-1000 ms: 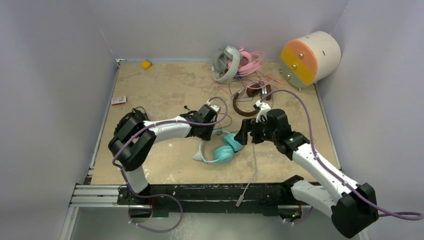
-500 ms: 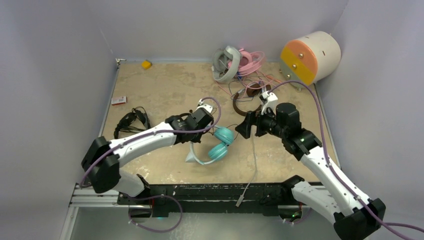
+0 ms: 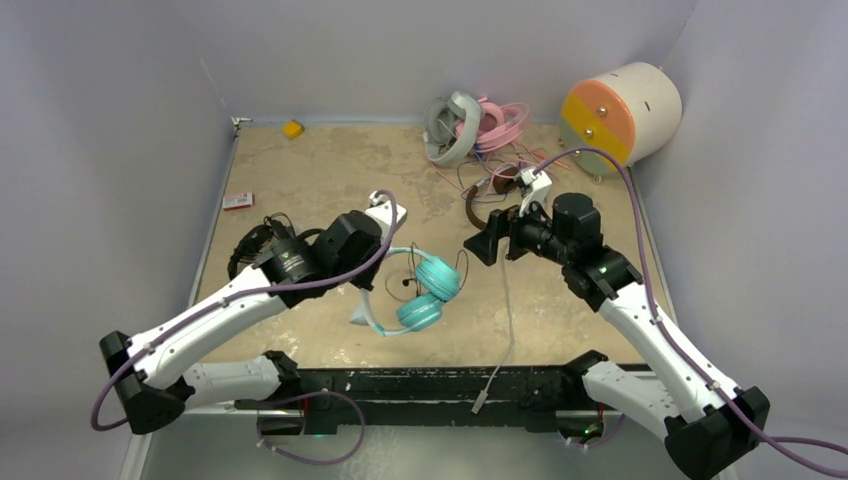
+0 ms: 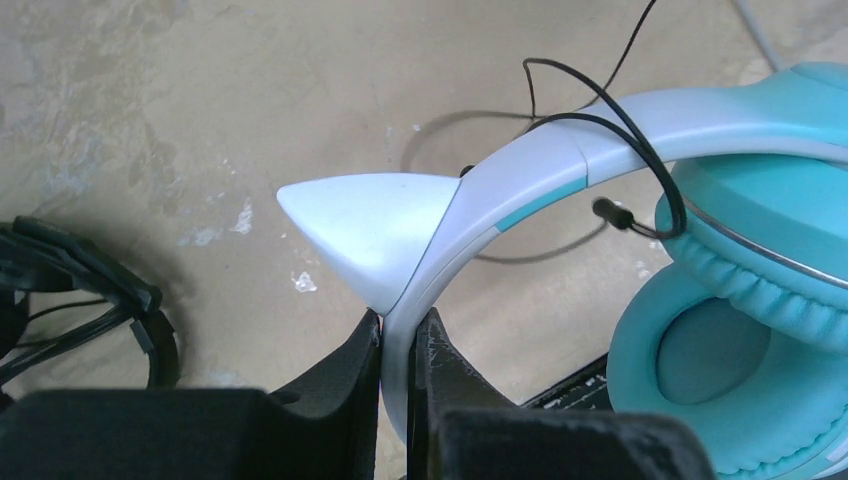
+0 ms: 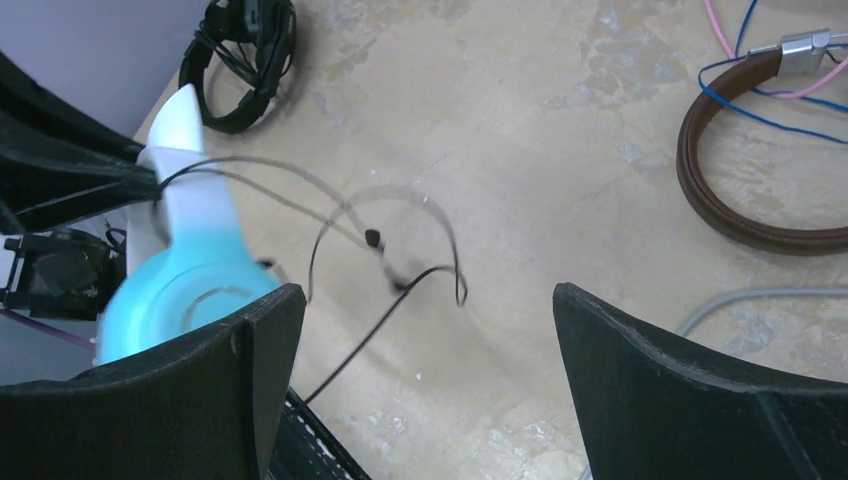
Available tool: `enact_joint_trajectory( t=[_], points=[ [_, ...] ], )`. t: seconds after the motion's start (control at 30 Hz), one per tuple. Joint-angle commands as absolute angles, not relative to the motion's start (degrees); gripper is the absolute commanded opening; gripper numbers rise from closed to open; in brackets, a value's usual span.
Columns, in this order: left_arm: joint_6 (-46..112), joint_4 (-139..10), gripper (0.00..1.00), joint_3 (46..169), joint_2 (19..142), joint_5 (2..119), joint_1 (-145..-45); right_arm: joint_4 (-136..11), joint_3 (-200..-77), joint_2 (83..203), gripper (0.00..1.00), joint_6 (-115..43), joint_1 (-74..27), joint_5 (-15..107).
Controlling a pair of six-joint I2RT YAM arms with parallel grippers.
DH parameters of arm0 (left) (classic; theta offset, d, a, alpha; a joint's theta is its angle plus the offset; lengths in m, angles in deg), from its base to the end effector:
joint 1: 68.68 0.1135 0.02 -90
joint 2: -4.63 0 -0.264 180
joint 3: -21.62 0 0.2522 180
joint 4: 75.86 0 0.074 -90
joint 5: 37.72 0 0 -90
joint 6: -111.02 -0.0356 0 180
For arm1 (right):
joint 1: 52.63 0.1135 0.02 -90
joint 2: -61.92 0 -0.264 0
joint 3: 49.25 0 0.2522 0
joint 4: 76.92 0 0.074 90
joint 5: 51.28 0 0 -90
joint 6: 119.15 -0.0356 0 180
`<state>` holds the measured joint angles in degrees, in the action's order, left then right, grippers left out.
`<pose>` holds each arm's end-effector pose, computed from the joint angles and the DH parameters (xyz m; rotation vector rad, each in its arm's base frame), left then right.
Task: Wrap the headphones
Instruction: Pick up the headphones from the center of the board, then wrap the headphones cable around the headphones.
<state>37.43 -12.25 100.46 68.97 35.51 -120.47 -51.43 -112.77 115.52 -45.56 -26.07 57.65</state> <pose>0.1445 -0.1670 0.3329 0.6003 2.3135 -0.2075 0.1876 0.1067 0.3405 -0.4064 1.8652 0.8206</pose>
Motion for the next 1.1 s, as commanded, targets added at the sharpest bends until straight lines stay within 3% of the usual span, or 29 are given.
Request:
enact_joint_trajectory(
  t=[0.0,0.33,0.6,0.73,0.87,0.97,1.07],
  points=[
    [32.7,-17.4,0.0,99.2,63.2,45.8,-120.6,-56.6,-112.7,114.2,0.96,-44.5,-26.4,58.1],
    [32.0,-21.2,0.0,96.6,58.0,51.8,-120.5,-59.9,-103.0,104.8,0.93,-44.3,-26.4,55.6],
    [28.1,-23.1,0.0,96.4,58.6,64.5,-120.5,-61.5,-98.1,99.6,0.92,-42.8,-26.3,58.7],
    [26.9,-25.5,0.0,96.5,58.8,73.2,-120.5,-65.7,-98.7,104.7,0.92,-42.3,-26.3,67.6],
    [27.0,-26.8,0.0,97.2,58.2,74.5,-120.5,-71.0,-99.4,114.5,0.9,-42.8,-26.3,80.0],
    [27.8,-25.8,0.0,98.8,58.4,75.4,-120.6,-84.0,-95.7,117.7,0.9,-47.5,-26.2,91.4],
    [28.4,-25.5,0.0,100.1,58.4,78.6,-120.5,-93.3,-92.4,117.6,0.93,-50.4,-25.8,95.2]
  ],
)
